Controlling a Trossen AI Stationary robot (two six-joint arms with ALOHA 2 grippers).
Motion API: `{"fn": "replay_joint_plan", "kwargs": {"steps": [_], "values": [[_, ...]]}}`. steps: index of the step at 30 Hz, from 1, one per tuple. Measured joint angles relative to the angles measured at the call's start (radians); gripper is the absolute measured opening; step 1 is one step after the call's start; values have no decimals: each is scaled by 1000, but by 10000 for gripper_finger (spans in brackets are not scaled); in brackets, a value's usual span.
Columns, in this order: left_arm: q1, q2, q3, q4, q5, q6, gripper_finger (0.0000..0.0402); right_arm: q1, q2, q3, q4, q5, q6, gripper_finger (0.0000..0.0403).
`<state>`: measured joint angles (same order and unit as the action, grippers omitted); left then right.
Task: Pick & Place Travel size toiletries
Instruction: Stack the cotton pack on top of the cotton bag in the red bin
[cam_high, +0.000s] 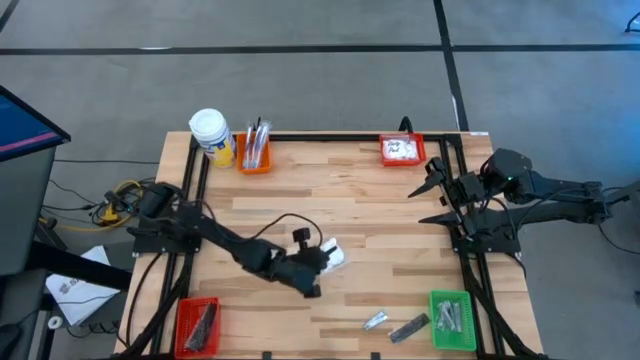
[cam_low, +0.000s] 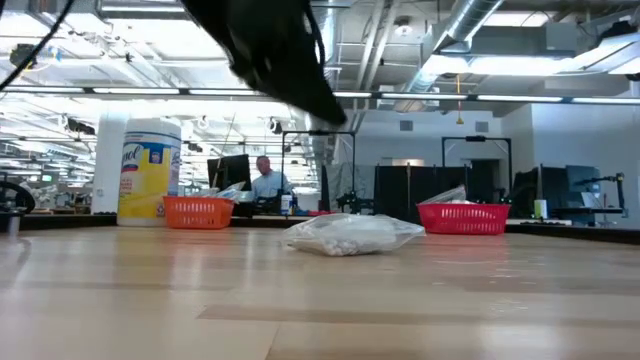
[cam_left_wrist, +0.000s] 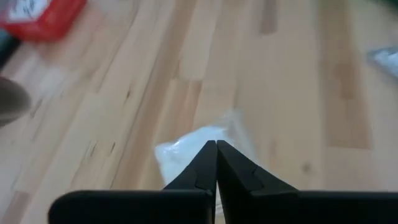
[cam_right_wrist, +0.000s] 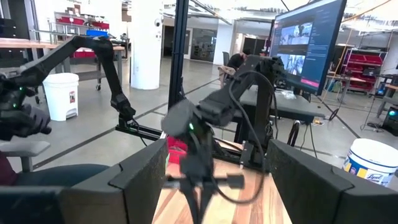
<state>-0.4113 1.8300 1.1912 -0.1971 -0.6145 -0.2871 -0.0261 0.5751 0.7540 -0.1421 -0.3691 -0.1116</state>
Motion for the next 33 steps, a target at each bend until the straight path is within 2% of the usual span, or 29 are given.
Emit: {"fn": "replay_joint_plan", "kwargs": {"steps": [4, 9, 16, 24, 28, 33], "values": [[-30, -34, 1, -8, -4, 3, 1, 0, 0, 0, 0, 0, 0, 270], [-34, -19, -32, -6, 70, -26, 18, 0, 0, 0, 0, 0, 5, 270], [-33, -14, -124, -9, 60, -20, 90, 0, 0, 0, -8, 0, 7, 270], [-33, -14, -140, 4, 42, 79, 191, 0, 0, 0, -8, 0, 7, 270], [-30, 23, -138, 19, 38, 129, 212, 0, 0, 0, -8, 0, 7, 270], [-29, 137, -127, 86, 61, 143, 210, 0, 0, 0, -8, 0, 7, 270]]}}
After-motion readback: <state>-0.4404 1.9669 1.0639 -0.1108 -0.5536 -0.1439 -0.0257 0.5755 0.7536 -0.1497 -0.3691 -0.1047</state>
